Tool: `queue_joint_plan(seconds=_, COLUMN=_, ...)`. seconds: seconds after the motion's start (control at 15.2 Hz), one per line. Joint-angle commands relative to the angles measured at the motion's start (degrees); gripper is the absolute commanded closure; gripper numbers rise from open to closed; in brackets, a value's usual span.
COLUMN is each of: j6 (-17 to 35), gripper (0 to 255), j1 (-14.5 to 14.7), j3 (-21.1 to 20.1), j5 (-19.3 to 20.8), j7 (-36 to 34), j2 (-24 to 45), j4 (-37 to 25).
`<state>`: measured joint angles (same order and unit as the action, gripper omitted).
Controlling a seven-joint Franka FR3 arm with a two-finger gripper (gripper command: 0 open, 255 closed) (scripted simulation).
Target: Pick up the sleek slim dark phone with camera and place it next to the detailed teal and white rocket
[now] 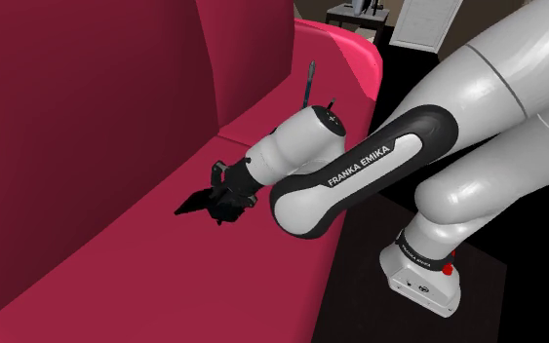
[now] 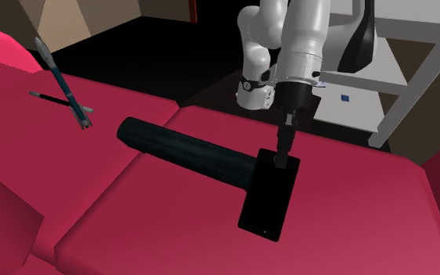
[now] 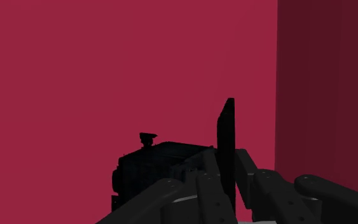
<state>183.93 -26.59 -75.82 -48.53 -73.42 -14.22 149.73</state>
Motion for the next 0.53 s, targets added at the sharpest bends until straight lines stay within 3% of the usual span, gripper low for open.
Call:
queue_joint_plan(seconds=0.0, j6=-3.2, gripper=255, j1=3.0, j3=3.2, j5=-1.2, j7=0.4, j2=-2.3, j4=-0.2)
queue_joint_plan(seconds=0.46, j6=-12.5, gripper=255, j1=8.1, j3=10.6, j5=-2.4, j7=0.3, j2=-10.3, j4=-1.6)
